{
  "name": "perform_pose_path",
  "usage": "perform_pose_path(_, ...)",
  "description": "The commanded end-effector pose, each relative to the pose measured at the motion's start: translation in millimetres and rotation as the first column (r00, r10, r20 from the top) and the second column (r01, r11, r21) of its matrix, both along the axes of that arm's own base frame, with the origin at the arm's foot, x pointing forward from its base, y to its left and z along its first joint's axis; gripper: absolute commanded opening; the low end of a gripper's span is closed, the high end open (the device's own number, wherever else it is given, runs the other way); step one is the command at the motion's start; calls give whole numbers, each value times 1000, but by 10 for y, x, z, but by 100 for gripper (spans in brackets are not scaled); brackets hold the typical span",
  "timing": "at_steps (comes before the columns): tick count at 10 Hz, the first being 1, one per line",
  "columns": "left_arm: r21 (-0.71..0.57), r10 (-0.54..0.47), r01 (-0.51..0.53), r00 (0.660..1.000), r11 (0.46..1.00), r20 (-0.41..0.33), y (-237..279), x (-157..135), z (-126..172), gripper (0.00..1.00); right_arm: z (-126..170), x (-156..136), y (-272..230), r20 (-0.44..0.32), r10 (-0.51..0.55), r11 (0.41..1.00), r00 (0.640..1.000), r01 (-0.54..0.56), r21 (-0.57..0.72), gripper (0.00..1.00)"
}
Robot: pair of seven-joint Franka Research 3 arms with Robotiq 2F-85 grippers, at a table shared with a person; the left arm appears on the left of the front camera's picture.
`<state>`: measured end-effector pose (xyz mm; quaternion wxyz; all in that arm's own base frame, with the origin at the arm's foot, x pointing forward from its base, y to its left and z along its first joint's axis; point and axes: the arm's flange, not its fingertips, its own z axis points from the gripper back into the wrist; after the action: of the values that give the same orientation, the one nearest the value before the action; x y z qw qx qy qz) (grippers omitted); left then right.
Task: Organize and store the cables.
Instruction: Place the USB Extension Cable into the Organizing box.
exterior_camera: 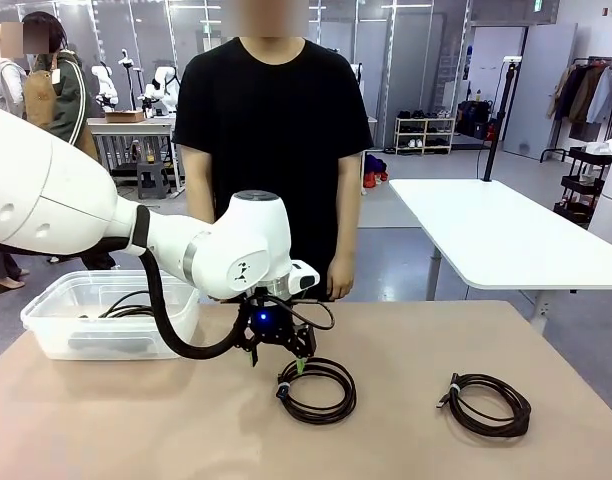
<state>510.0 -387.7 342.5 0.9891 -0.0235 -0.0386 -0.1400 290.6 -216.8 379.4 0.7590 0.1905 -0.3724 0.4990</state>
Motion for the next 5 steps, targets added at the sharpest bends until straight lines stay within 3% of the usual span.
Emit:
perform_pose_path(1,0,34,-34,999,999,-22,-106,49,-138,100,0,14,-1,4,-12,1000,1000,12,15,100)
perform_pose_path(5,1,47,-47,998,999,-37,-106,17,-418,100,0,14,-1,4,-12,1000,1000,12,15,100)
